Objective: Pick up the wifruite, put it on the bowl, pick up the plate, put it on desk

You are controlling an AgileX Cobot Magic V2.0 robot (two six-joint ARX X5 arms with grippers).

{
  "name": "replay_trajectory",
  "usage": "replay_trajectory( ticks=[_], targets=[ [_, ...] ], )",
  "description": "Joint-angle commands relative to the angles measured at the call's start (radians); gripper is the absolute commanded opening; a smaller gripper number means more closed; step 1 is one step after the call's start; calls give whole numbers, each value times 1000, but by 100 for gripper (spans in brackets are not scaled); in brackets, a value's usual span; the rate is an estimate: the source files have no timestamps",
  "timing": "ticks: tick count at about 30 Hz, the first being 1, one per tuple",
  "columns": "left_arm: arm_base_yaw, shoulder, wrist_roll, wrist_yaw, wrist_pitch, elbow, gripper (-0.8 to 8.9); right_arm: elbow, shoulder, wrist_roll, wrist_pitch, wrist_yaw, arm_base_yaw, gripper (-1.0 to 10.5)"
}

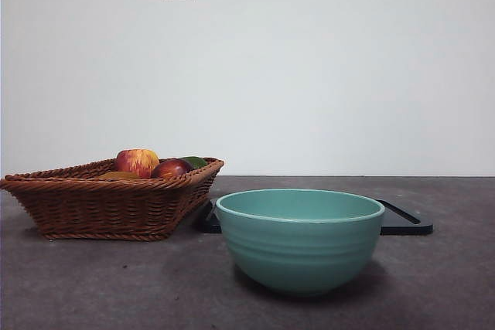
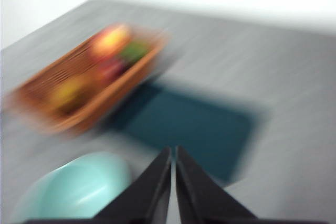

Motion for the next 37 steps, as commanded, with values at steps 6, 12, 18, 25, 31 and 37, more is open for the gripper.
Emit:
replay_trajectory(
  ticks=[6, 12, 18, 25, 31, 37],
  targets=[
    [2, -2, -3, 0, -7, -21, 7, -272, -203, -79, 317, 55, -145, 6],
    [2, -2, -3, 0, -7, -21, 7, -470, -339, -58, 382, 163, -156, 6],
    [2, -2, -2, 0, -7, -21, 7, -566, -406, -38, 381, 188, -156, 6],
    [2, -2, -3, 0, -7, -21, 7, -630, -447, -8, 380, 188, -156, 6],
    [2, -2, -3, 0, -7, -21, 7, -644, -451, 1, 345, 188, -166, 6],
    [2, -2, -3, 0, -7, -21, 7, -644, -451, 3, 317, 187, -167, 6]
  ],
)
